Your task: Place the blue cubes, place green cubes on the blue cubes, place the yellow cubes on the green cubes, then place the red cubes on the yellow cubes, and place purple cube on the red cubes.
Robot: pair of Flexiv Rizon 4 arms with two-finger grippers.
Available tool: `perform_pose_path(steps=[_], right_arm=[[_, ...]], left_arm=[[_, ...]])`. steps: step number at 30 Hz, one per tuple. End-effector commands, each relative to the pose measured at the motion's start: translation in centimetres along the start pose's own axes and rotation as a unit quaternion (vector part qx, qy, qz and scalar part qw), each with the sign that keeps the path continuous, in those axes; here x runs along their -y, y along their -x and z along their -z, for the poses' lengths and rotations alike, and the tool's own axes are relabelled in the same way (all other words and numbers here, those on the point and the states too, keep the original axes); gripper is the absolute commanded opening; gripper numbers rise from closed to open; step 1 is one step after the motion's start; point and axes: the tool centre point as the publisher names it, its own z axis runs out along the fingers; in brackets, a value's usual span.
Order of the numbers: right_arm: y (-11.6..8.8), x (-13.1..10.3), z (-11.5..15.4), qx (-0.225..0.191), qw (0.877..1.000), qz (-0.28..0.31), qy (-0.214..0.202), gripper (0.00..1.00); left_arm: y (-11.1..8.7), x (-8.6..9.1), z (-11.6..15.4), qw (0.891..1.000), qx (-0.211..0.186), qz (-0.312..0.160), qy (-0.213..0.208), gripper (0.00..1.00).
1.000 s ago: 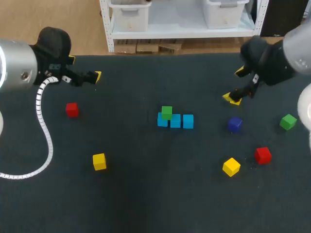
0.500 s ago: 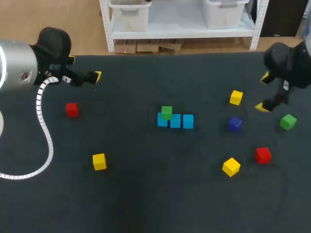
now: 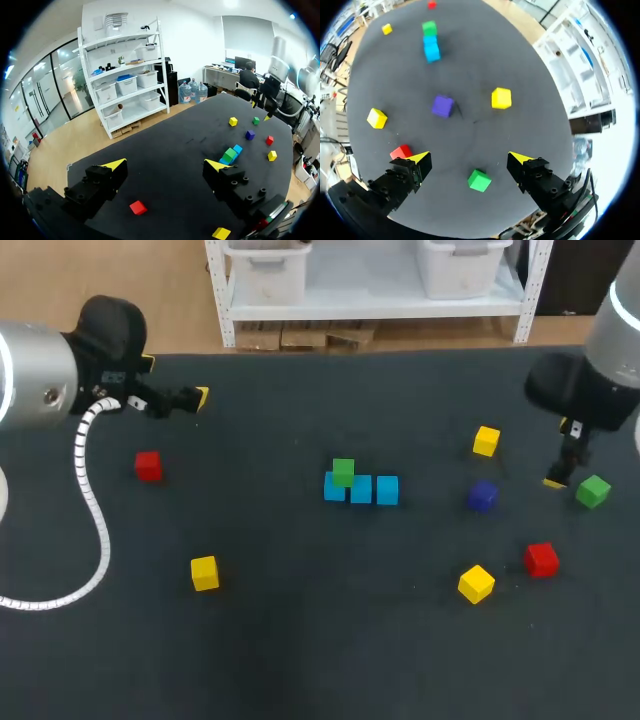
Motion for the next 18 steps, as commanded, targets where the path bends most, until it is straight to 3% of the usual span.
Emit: perform_pose_path(steps=[1,6,18], right_arm=[[-0.4,0.8,-0.6,-0.032,0.998,-0.051,-0.002,1.0],[-2.1,1.4,-1.0,-0.034,0.994,-0.1,0.003,1.0],[-4.8,0.8,-2.6,-0.022,0.989,-0.136,0.058,1.0]], left_arm=[[-0.1,-0.2,0.0,1.0,0.002,0.0,-0.004,1.0],[-0.1,-0.2,0.0,1.0,0.002,0.0,-0.004,1.0],[-0.1,-0.2,0.0,1.0,0.002,0.0,-0.004,1.0]])
